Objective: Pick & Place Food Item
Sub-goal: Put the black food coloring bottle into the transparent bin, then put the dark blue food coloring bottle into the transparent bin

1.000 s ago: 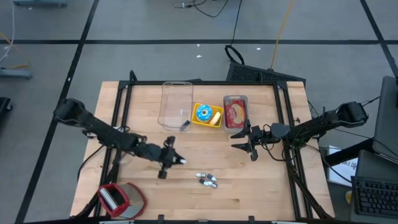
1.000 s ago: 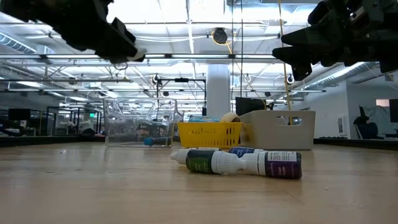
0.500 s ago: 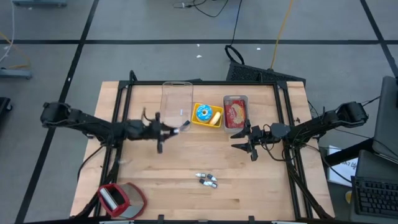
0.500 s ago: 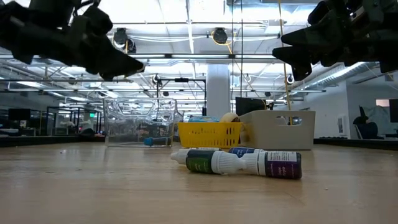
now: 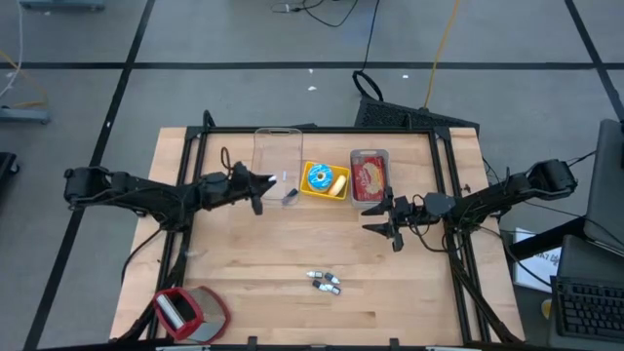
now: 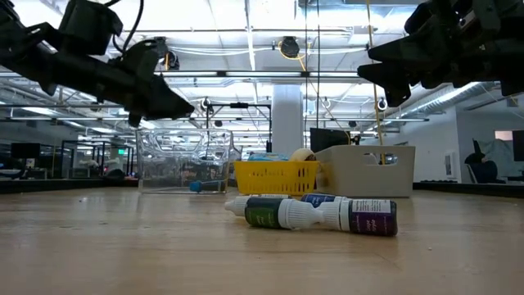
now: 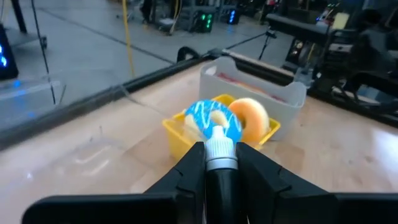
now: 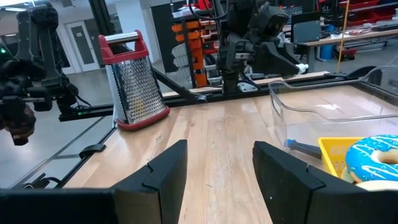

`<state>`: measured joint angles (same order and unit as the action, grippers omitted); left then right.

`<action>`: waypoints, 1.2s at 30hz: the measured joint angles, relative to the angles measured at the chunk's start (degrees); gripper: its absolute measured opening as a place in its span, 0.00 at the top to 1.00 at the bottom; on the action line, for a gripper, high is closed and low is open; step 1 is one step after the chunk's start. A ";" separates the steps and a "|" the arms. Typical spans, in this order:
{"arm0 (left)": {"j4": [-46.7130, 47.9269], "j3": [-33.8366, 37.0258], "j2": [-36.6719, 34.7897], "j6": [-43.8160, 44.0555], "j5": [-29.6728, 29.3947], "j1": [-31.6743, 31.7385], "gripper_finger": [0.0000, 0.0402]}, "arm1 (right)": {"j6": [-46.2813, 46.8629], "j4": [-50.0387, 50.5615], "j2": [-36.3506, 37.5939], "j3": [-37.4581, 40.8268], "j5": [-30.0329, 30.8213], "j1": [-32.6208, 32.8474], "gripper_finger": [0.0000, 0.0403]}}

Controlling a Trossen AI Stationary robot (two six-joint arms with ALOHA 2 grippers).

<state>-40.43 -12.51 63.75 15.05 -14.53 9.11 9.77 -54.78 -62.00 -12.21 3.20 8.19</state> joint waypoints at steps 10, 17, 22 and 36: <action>2.91 0.00 0.02 0.42 -0.57 0.62 0.75 | 0.01 0.20 0.00 0.00 0.00 0.00 0.58; 2.95 0.00 0.02 0.35 -0.57 0.60 0.74 | 0.01 0.20 0.00 -0.01 0.00 0.00 0.58; 2.95 0.00 0.02 0.37 -0.57 0.60 0.74 | 2.90 -2.04 -0.76 -0.01 -0.10 1.01 0.58; 2.95 -0.02 0.02 0.33 -0.59 0.60 0.74 | 7.10 3.48 -21.79 -15.46 2.61 12.93 0.58</action>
<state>-37.47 -12.53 63.77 15.38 -15.11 9.72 16.87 -51.31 -83.79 -27.67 5.81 21.12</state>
